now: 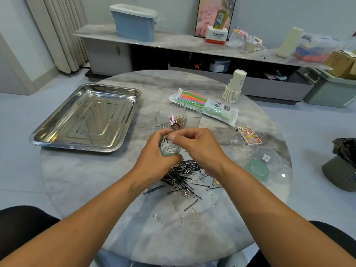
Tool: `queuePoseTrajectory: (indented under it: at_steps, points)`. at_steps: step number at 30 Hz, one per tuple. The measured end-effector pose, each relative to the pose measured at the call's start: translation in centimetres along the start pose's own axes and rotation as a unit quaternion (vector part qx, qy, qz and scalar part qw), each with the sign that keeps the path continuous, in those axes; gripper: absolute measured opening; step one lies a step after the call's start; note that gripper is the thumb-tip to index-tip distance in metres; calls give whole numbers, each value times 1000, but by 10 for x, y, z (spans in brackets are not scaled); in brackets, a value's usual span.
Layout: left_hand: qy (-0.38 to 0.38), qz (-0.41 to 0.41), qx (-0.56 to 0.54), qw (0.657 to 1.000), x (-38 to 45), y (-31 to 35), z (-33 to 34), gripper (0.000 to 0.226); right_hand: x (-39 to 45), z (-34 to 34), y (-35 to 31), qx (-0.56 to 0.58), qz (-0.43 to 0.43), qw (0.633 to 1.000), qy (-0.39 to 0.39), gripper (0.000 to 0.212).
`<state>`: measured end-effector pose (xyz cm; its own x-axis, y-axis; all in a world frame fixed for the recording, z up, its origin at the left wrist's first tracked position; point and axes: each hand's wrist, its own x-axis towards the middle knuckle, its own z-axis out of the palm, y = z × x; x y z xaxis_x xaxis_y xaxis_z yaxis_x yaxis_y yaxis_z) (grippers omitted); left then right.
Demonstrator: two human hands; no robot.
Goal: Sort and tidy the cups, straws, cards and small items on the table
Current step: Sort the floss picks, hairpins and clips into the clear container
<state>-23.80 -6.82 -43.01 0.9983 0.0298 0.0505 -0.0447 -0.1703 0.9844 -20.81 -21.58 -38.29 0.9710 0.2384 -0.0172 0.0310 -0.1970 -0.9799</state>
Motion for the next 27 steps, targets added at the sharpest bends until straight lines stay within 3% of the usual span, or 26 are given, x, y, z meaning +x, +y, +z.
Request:
queuePoseTrajectory:
  at_steps: [4,12,17,22,27]
  points:
    - [1,3,9,1000,3,-1,3,60,-3,-5,2,-30,-1,1000,0,19]
    - [-42,0,-20,999,5,10,37,54,-19,-49,17,-80,-7,988,131,16]
    - [-69,-9,-40,997,0,11,53,54,-43,-89,31,-202,22,947,248,26]
    - [-80,-17,-35,996,-3,10,57,54,-56,-123,51,-339,113,871,337,39]
    - [-89,-25,-45,995,-8,9,58,47,-58,-136,78,-345,225,848,334,51]
